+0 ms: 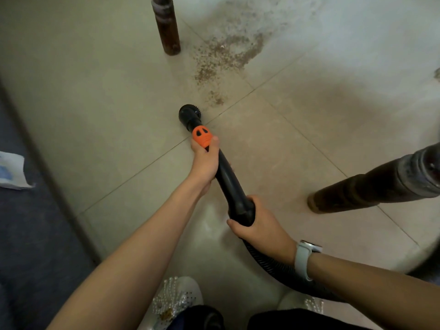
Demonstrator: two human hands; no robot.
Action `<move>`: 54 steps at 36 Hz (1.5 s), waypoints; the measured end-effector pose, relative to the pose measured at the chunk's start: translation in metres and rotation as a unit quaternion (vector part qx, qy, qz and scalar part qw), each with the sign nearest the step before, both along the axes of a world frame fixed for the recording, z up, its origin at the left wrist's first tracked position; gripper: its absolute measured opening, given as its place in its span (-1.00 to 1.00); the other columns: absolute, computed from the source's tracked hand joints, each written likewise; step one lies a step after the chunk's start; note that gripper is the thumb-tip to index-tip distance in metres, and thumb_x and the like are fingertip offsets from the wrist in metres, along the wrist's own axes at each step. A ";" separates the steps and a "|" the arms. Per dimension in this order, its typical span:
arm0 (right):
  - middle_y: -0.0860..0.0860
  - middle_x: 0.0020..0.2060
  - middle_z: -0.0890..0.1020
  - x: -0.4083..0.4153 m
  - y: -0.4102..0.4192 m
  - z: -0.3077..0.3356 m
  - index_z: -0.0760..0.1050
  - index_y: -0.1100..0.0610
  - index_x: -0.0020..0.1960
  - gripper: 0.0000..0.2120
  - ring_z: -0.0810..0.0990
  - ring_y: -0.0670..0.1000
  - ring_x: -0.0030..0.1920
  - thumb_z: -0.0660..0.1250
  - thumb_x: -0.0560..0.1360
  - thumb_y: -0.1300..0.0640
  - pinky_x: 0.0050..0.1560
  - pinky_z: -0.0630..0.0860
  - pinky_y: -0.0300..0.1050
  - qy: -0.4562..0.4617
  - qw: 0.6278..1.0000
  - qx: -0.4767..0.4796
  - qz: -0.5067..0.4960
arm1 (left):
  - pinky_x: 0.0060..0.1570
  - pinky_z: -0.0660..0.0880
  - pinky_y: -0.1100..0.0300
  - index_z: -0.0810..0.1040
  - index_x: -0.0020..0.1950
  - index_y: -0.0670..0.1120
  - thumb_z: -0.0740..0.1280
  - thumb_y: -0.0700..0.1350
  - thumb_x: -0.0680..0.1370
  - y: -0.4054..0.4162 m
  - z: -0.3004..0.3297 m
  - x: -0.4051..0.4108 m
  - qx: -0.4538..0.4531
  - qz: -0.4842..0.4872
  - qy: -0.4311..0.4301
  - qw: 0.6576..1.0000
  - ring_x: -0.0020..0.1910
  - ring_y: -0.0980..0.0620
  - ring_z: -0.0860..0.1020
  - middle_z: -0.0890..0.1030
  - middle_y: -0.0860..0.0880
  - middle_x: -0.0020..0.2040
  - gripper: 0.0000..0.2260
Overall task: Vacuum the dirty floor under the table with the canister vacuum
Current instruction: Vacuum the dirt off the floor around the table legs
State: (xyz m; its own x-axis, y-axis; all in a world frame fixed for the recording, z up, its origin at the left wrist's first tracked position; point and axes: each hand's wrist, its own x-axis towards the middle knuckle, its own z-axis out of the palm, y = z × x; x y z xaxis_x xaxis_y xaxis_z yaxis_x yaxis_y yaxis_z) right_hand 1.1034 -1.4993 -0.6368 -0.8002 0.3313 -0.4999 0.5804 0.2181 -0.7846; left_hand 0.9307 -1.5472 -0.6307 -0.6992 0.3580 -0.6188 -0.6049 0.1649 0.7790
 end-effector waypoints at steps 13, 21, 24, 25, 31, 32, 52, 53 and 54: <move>-0.05 -0.18 0.62 -0.005 0.011 0.004 0.34 0.00 0.13 -0.63 0.63 -0.12 -0.26 0.44 0.43 0.01 -0.27 0.52 -0.34 0.013 0.996 -0.027 -0.082 | -0.41 0.61 0.10 -0.10 0.51 0.01 0.13 -0.07 0.66 0.036 0.011 0.001 0.004 -0.076 -0.013 0.997 -0.40 -0.05 0.53 0.44 -0.12 -0.17 -0.48; -0.11 -0.08 0.57 -0.004 0.014 0.000 0.32 -0.06 0.14 -0.62 0.59 -0.16 -0.12 0.45 0.44 0.01 -0.21 0.46 -0.37 0.021 0.993 -0.036 -0.112 | -0.29 0.60 -0.01 -0.13 0.51 0.00 0.13 -0.08 0.66 0.053 0.008 -0.005 0.005 -0.126 -0.014 0.992 -0.43 -0.08 0.52 0.43 -0.13 -0.20 -0.46; -0.10 -0.06 0.56 -0.004 0.017 -0.005 0.31 -0.05 0.15 -0.61 0.58 -0.13 -0.08 0.44 0.45 0.00 -0.18 0.47 -0.31 0.010 0.994 -0.037 -0.107 | -0.26 0.59 -0.03 -0.15 0.52 0.01 0.12 -0.08 0.66 0.059 0.006 -0.004 0.006 -0.135 -0.017 0.991 -0.41 -0.10 0.50 0.42 -0.13 -0.20 -0.45; -0.08 -0.07 0.56 -0.004 0.018 -0.007 0.31 -0.03 0.15 -0.61 0.58 -0.10 -0.08 0.44 0.45 0.00 -0.17 0.48 -0.29 0.006 0.994 -0.038 -0.105 | -0.26 0.59 -0.02 -0.17 0.53 0.02 0.13 -0.07 0.66 0.060 0.004 -0.004 0.006 -0.135 -0.021 0.991 -0.40 -0.09 0.50 0.42 -0.13 -0.20 -0.44; 0.02 -0.15 0.63 -0.011 0.024 -0.017 0.39 0.15 0.16 -0.55 0.63 -0.02 -0.15 0.43 0.41 -0.06 -0.14 0.54 -0.09 -0.004 0.992 -0.056 -0.117 | -0.19 0.59 -0.02 -0.03 0.49 0.03 0.16 -0.04 0.65 0.060 -0.006 -0.003 0.036 -0.148 -0.048 0.987 -0.31 -0.08 0.54 0.45 -0.14 -0.10 -0.51; 0.03 -0.15 0.63 -0.014 0.026 -0.018 0.41 0.18 0.16 -0.54 0.64 -0.03 -0.16 0.43 0.40 -0.07 -0.15 0.54 -0.09 -0.002 0.991 -0.063 -0.121 | -0.13 0.58 -0.05 0.02 0.47 -0.01 0.16 -0.03 0.65 0.060 -0.006 -0.001 0.038 -0.152 -0.051 0.986 -0.28 -0.09 0.55 0.46 -0.14 -0.08 -0.55; 0.13 -0.15 0.57 -0.050 0.028 -0.001 0.42 0.08 0.04 -0.91 0.58 0.08 -0.20 0.30 0.55 0.14 -0.10 0.56 -0.01 0.034 0.925 -0.320 -0.201 | 0.18 0.49 -0.20 0.18 0.41 -0.17 0.21 -0.02 0.62 0.074 -0.002 -0.021 -0.060 -0.167 0.046 0.983 0.20 -0.28 0.51 0.46 -0.23 0.29 -0.56; 0.13 -0.15 0.57 -0.050 0.027 -0.002 0.42 0.07 0.05 -0.91 0.58 0.08 -0.20 0.29 0.56 0.13 -0.13 0.55 -0.03 0.031 0.924 -0.324 -0.202 | 0.18 0.49 -0.20 0.17 0.43 -0.16 0.22 -0.01 0.62 0.074 -0.002 -0.021 -0.063 -0.169 0.048 0.982 0.21 -0.28 0.51 0.46 -0.23 0.30 -0.54; 0.14 -0.16 0.57 -0.050 0.027 -0.002 0.42 0.07 0.04 -0.91 0.58 0.08 -0.21 0.29 0.56 0.13 -0.16 0.55 -0.05 0.030 0.922 -0.327 -0.203 | 0.19 0.49 -0.20 0.16 0.44 -0.16 0.23 0.00 0.62 0.074 -0.002 -0.022 -0.066 -0.171 0.048 0.982 0.22 -0.28 0.50 0.46 -0.22 0.31 -0.52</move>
